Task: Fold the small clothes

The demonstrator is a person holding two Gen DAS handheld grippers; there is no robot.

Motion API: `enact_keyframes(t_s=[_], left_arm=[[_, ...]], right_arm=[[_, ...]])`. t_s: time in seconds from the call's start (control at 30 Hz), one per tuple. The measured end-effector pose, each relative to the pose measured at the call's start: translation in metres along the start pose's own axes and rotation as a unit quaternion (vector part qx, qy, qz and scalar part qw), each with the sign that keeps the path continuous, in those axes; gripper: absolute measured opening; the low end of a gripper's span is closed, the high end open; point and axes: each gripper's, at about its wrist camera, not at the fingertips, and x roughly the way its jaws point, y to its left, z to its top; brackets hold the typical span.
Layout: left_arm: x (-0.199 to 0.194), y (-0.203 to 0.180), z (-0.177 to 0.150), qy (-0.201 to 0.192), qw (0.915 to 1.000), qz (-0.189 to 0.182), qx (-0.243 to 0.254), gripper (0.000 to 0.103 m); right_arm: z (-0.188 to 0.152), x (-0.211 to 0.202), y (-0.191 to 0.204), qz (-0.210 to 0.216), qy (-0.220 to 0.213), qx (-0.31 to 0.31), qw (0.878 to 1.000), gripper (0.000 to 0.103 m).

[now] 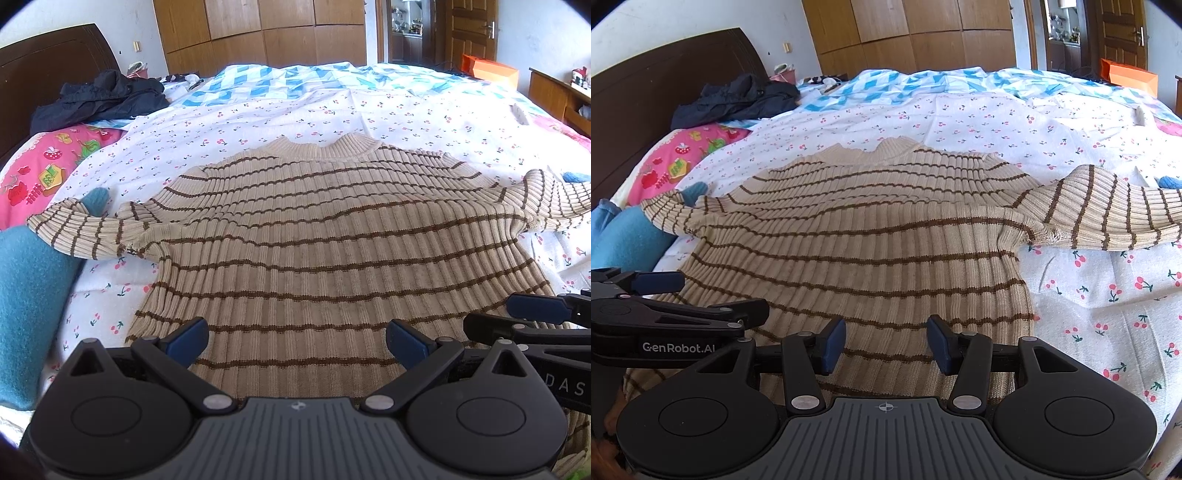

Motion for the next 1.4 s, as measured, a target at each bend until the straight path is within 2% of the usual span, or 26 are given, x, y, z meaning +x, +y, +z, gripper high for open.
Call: enact_keyframes(t_s=[1.4], left_arm=[[0.0020, -0.0010, 0.0003, 0.003, 1.0000, -0.007, -0.001, 0.103]], right_arm=[[0.0002, -0.0013, -0.0011, -0.005, -0.006, -0.003, 1.000, 0.049]])
